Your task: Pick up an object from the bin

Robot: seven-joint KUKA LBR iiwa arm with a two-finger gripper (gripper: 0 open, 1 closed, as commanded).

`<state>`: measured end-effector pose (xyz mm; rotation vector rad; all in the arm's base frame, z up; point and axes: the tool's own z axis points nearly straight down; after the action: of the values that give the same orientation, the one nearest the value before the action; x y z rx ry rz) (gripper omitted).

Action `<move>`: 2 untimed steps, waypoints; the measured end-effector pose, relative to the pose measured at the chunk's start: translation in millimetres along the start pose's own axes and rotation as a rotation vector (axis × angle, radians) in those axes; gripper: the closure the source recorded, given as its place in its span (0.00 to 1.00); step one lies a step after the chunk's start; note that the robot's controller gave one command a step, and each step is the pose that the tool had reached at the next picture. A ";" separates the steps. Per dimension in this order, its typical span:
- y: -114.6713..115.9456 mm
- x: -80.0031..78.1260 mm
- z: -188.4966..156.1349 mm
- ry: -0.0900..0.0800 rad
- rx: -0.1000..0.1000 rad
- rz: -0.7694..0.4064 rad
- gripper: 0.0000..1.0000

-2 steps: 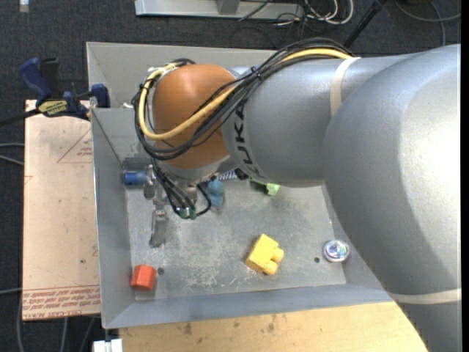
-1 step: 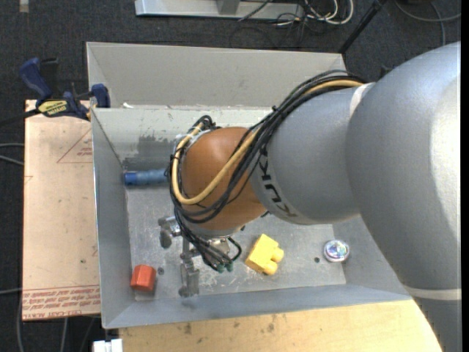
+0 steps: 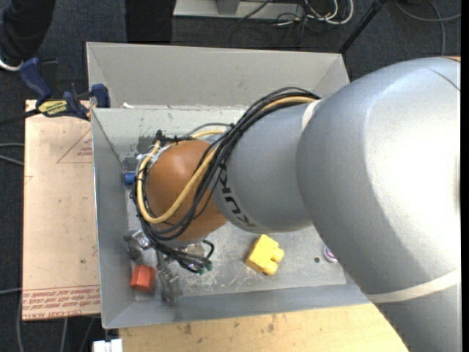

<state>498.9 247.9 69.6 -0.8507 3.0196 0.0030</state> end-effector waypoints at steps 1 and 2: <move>-0.4 0.9 -0.4 0.003 -0.001 0.002 1.00; -0.4 -0.9 -102.8 -0.006 0.001 -0.009 1.00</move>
Offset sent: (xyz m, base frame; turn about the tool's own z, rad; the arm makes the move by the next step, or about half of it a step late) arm 0.0000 0.0000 0.0000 0.0000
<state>499.5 247.8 172.4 -0.8628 3.0096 0.0045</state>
